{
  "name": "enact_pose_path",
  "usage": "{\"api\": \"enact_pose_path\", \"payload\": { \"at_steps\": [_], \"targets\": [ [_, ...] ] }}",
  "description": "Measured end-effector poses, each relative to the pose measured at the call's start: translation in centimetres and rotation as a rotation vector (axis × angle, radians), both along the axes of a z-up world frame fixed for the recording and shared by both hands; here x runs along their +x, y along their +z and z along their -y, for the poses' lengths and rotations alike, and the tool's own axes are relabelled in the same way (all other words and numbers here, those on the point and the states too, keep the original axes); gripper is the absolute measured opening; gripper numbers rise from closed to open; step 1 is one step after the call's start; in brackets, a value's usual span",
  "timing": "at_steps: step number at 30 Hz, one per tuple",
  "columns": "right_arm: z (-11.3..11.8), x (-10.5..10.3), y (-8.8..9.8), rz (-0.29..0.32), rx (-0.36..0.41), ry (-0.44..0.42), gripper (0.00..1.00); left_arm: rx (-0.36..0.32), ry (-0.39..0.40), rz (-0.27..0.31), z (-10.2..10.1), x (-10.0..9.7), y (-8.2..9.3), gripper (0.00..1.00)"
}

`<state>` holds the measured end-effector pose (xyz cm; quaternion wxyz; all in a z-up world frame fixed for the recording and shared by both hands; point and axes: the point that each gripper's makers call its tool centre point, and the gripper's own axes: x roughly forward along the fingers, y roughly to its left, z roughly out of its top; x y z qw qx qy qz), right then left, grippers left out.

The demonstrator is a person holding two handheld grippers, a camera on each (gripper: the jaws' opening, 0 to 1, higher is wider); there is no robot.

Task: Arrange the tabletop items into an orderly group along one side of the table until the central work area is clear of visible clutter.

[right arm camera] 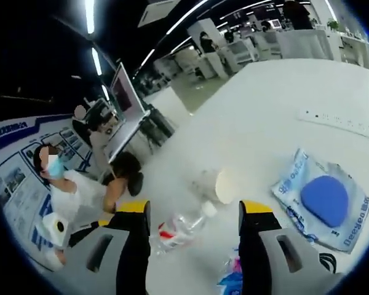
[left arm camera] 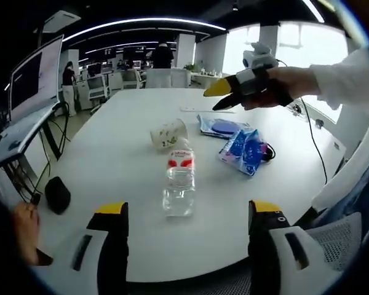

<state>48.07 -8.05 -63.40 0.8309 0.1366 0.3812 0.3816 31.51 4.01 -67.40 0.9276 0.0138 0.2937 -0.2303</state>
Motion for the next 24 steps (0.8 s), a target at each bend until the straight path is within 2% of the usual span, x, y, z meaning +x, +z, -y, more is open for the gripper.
{"api": "enact_pose_path", "payload": {
  "at_steps": [7, 10, 18, 24],
  "targets": [
    [-1.1, 1.5, -1.0, -0.029, -0.005, -0.011, 0.55, -0.015, 0.002, 0.004, 0.0, 0.1, 0.1, 0.81],
    [-1.6, 1.9, -1.8, -0.025, -0.037, -0.006, 0.54, -0.02, 0.013, 0.007, -0.2, 0.1, 0.3, 0.8],
    [-2.6, 3.1, -2.9, -0.064, -0.029, -0.017, 0.52, -0.087, 0.048, 0.007, -0.5, 0.4, 0.7, 0.78],
    [-4.3, 3.5, -3.3, -0.067, -0.033, 0.021, 0.52, -0.096, 0.076, 0.01, -1.0, 0.6, 0.9, 0.77]
  ]
}}
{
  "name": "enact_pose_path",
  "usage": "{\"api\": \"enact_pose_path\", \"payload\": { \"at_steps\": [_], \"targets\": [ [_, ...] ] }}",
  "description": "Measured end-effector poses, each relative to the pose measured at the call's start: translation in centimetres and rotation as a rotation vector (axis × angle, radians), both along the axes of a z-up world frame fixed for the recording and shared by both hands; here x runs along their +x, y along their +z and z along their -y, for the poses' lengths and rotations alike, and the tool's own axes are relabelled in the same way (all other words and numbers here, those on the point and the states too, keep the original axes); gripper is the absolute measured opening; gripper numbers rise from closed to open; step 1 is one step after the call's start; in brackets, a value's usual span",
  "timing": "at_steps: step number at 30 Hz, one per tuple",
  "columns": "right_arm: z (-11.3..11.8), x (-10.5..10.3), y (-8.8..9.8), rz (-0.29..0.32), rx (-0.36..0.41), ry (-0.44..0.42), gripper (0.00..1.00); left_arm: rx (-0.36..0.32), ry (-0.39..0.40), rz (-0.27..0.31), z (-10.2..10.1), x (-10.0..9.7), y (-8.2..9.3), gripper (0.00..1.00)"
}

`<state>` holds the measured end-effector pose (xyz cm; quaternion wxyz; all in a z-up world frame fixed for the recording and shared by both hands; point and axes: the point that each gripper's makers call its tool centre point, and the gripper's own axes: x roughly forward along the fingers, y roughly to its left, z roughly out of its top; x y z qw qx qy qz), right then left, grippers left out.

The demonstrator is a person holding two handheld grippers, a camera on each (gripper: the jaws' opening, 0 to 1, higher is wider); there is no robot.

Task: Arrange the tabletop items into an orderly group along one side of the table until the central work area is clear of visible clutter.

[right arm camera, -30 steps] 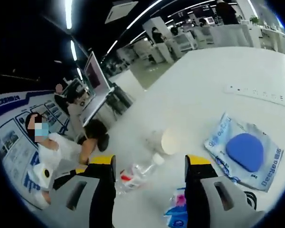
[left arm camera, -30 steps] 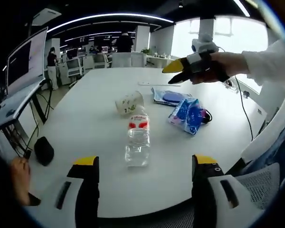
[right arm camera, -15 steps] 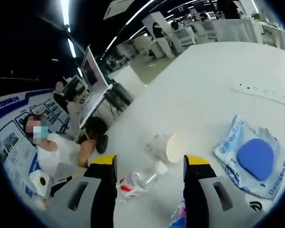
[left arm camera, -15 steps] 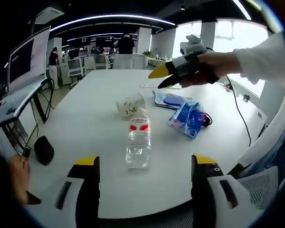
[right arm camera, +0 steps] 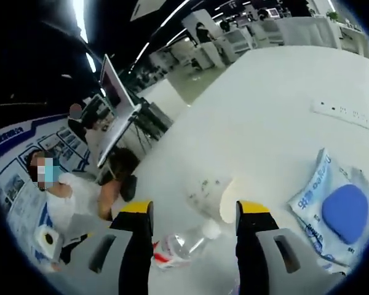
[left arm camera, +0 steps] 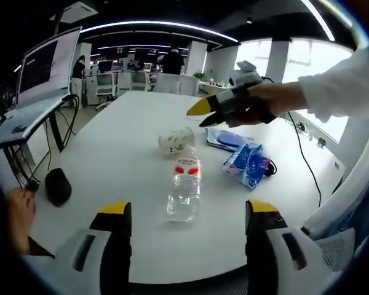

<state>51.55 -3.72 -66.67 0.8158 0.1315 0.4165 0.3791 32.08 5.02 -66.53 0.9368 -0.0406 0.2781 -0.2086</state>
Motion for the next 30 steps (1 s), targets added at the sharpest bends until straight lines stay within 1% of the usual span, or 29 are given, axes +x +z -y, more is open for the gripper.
{"api": "enact_pose_path", "payload": {
  "at_steps": [3, 6, 9, 12, 15, 17, 20, 22, 23, 24, 25, 27, 28, 30],
  "targets": [
    [-0.7, 0.2, -0.7, -0.012, -0.021, 0.01, 0.52, 0.003, -0.002, -0.002, 0.0, 0.0, -0.1, 0.77],
    [-1.4, 0.3, -1.1, -0.035, -0.007, 0.011, 0.52, 0.011, -0.01, -0.007, 0.1, -0.1, -0.1, 0.76],
    [-1.6, 0.0, -2.0, -0.057, -0.031, 0.018, 0.51, 0.004, -0.017, -0.006, 0.3, -0.1, -0.1, 0.77],
    [-1.6, 0.0, -2.6, -0.081, -0.026, -0.001, 0.51, 0.01, -0.019, -0.013, 0.3, -0.2, -0.3, 0.76],
    [-1.7, -0.3, -3.0, -0.069, -0.052, 0.031, 0.48, 0.016, -0.02, -0.014, 0.3, -0.2, -0.3, 0.77],
    [-1.6, -0.3, -3.3, -0.065, -0.058, 0.024, 0.46, 0.02, -0.015, -0.007, 0.2, -0.1, -0.2, 0.78],
    [-1.3, -0.2, -3.8, -0.08, -0.064, -0.002, 0.39, 0.014, -0.012, -0.016, 0.1, 0.0, -0.4, 0.78],
    [-1.0, -0.4, -4.2, -0.065, -0.103, 0.016, 0.31, 0.018, -0.01, -0.009, 0.0, 0.0, -0.2, 0.78],
    [-0.6, -0.4, -4.6, -0.058, -0.137, 0.021, 0.27, 0.017, -0.007, -0.008, 0.0, 0.0, -0.2, 0.78],
    [-0.4, -0.4, -4.7, -0.054, -0.152, 0.014, 0.23, 0.017, -0.004, -0.007, -0.1, 0.0, -0.2, 0.78],
    [-0.3, -0.2, -4.8, -0.05, -0.154, 0.005, 0.18, 0.017, -0.002, -0.007, -0.1, 0.1, -0.2, 0.78],
    [-0.2, 0.0, -4.6, -0.051, -0.13, -0.018, 0.11, 0.014, 0.005, -0.005, -0.3, 0.1, -0.1, 0.78],
    [-0.3, 0.0, -4.5, -0.05, -0.117, -0.021, 0.08, 0.011, 0.007, -0.004, -0.3, 0.2, -0.1, 0.78],
    [-0.2, 0.0, -4.6, -0.055, -0.119, -0.023, 0.05, 0.009, 0.011, -0.003, -0.4, 0.2, -0.1, 0.78]
  ]
}}
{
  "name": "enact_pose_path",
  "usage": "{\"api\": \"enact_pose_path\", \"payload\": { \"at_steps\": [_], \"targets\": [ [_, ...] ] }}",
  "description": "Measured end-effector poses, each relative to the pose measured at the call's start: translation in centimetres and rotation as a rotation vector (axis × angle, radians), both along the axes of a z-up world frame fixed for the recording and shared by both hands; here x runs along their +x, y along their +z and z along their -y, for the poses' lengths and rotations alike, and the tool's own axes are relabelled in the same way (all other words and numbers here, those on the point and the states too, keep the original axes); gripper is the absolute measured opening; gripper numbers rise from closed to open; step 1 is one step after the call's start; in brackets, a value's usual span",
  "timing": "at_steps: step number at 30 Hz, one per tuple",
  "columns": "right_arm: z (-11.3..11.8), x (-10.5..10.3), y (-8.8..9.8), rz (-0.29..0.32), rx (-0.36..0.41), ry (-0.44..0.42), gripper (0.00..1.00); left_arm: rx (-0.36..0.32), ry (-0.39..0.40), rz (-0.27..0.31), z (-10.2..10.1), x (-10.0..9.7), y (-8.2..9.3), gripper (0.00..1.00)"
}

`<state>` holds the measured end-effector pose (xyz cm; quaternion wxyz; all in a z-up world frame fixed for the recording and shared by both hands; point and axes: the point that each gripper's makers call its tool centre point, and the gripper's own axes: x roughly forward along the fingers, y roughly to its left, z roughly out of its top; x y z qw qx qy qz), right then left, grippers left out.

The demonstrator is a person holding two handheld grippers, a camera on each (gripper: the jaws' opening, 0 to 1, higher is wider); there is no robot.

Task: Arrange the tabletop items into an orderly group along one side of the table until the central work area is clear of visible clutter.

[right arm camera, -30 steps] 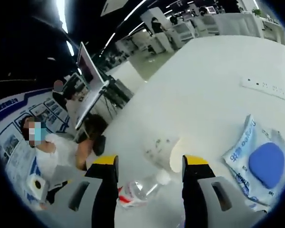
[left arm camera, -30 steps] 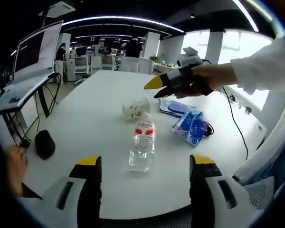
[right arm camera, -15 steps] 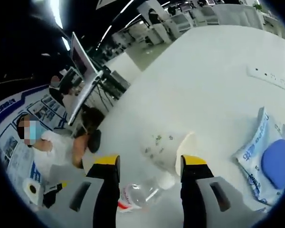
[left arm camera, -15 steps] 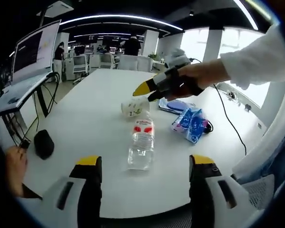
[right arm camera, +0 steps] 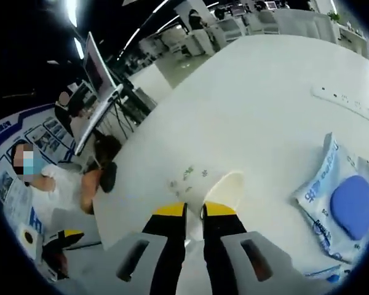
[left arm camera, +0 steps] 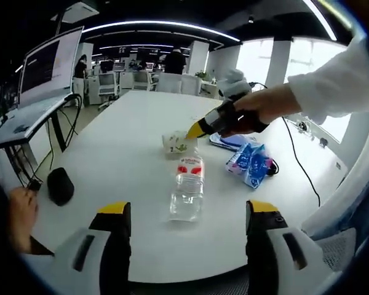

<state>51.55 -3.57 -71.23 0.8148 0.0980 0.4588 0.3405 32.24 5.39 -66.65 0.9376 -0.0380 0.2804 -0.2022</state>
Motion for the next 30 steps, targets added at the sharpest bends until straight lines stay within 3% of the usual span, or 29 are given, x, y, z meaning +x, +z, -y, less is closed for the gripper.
{"api": "enact_pose_path", "payload": {
  "at_steps": [2, 6, 15, 27, 30],
  "targets": [
    [0.4, 0.2, 0.6, 0.069, -0.024, 0.038, 0.0, 0.004, 0.0, 0.001, 0.0, 0.0, 0.0, 0.78],
    [1.0, 0.2, 2.1, 0.043, 0.023, 0.031, 0.0, 0.01, 0.004, 0.013, -0.2, 0.0, 0.3, 0.77],
    [3.0, 0.6, 4.8, 0.099, 0.01, 0.039, 0.0, 0.012, 0.009, 0.027, -0.3, 0.1, 0.6, 0.76],
    [4.8, -1.5, 5.6, 0.21, -0.209, 0.349, 0.0, 0.022, 0.025, 0.05, -0.7, 0.2, 1.0, 0.76],
    [5.0, -1.6, 5.6, 0.218, -0.226, 0.377, 0.0, 0.023, 0.031, 0.053, -0.8, 0.3, 1.0, 0.76]
  ]
}}
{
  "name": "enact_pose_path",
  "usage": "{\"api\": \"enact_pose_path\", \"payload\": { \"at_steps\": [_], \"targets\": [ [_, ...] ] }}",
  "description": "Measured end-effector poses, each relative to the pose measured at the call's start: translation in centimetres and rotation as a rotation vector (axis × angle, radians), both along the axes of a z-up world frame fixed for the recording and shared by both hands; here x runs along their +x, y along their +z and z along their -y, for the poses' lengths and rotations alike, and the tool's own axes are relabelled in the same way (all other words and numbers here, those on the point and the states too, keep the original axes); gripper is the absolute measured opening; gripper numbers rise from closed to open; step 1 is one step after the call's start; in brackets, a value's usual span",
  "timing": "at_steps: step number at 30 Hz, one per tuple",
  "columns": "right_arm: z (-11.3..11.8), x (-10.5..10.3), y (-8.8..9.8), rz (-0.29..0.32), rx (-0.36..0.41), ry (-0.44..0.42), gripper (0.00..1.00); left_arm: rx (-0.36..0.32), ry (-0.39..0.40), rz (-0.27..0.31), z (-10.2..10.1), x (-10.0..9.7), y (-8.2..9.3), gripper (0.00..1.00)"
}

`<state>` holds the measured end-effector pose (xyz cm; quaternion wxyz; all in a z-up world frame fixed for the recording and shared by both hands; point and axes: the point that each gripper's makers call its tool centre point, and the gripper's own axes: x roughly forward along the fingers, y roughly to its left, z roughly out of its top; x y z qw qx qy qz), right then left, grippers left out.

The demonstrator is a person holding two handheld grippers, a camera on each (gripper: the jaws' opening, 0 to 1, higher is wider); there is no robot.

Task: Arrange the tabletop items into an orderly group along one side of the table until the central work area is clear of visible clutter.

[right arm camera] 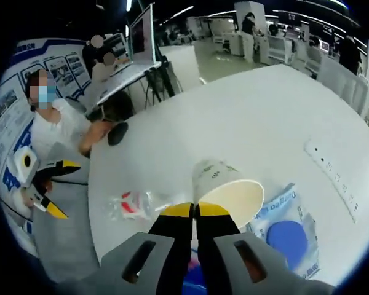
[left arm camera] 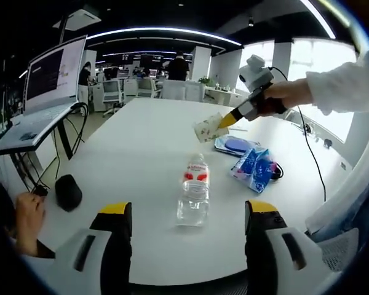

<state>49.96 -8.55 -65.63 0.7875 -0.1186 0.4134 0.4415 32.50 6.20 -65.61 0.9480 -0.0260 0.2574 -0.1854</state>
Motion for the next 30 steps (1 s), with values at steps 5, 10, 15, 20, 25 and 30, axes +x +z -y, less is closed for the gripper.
{"api": "enact_pose_path", "payload": {
  "at_steps": [5, 10, 15, 20, 25, 30],
  "targets": [
    [0.5, -0.5, -0.4, -0.005, -0.046, 0.057, 0.0, 0.003, 0.0, -0.007, 0.0, 0.0, -0.2, 0.76],
    [1.7, -1.2, -1.2, 0.048, -0.181, 0.188, 0.0, 0.009, -0.003, -0.014, 0.0, -0.1, -0.3, 0.76],
    [2.5, -2.1, -1.9, 0.146, -0.326, 0.386, 0.0, 0.009, -0.008, -0.015, 0.2, -0.1, -0.3, 0.76],
    [2.7, -2.8, -2.2, 0.176, -0.382, 0.477, 0.0, 0.014, -0.011, -0.018, 0.2, -0.1, -0.4, 0.76],
    [3.1, -3.3, -2.8, 0.208, -0.449, 0.573, 0.0, 0.016, -0.025, -0.03, 0.4, -0.2, -0.7, 0.76],
    [3.5, -3.4, -3.1, 0.217, -0.493, 0.633, 0.0, 0.021, -0.029, -0.033, 0.4, -0.2, -0.8, 0.76]
  ]
}}
